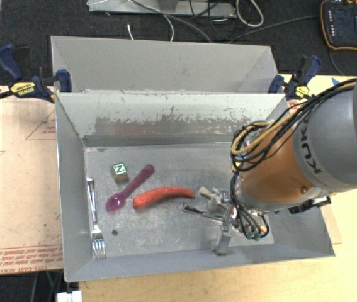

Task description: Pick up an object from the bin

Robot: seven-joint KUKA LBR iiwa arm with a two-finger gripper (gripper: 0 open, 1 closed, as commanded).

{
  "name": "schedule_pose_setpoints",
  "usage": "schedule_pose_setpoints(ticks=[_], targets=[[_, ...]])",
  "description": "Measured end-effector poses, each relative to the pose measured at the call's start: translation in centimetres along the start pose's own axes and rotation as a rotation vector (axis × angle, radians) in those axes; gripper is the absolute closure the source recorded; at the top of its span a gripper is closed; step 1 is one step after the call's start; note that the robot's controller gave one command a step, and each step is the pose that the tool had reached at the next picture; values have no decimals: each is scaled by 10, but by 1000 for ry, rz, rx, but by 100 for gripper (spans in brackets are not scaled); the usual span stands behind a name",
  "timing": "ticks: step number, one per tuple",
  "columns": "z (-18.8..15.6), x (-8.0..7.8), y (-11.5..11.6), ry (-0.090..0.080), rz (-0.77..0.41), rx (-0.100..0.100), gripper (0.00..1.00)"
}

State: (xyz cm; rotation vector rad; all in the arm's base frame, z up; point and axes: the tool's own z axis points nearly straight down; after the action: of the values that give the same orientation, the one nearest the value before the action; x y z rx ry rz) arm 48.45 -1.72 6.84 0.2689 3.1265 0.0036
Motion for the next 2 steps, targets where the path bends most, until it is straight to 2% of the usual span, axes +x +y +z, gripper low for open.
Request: schedule_pose_setpoints(ticks=[1, 2], targets=[[-39, -1, 6, -10, -19, -2, 0], [-31, -7, 21, -6, 121, -3, 0]])
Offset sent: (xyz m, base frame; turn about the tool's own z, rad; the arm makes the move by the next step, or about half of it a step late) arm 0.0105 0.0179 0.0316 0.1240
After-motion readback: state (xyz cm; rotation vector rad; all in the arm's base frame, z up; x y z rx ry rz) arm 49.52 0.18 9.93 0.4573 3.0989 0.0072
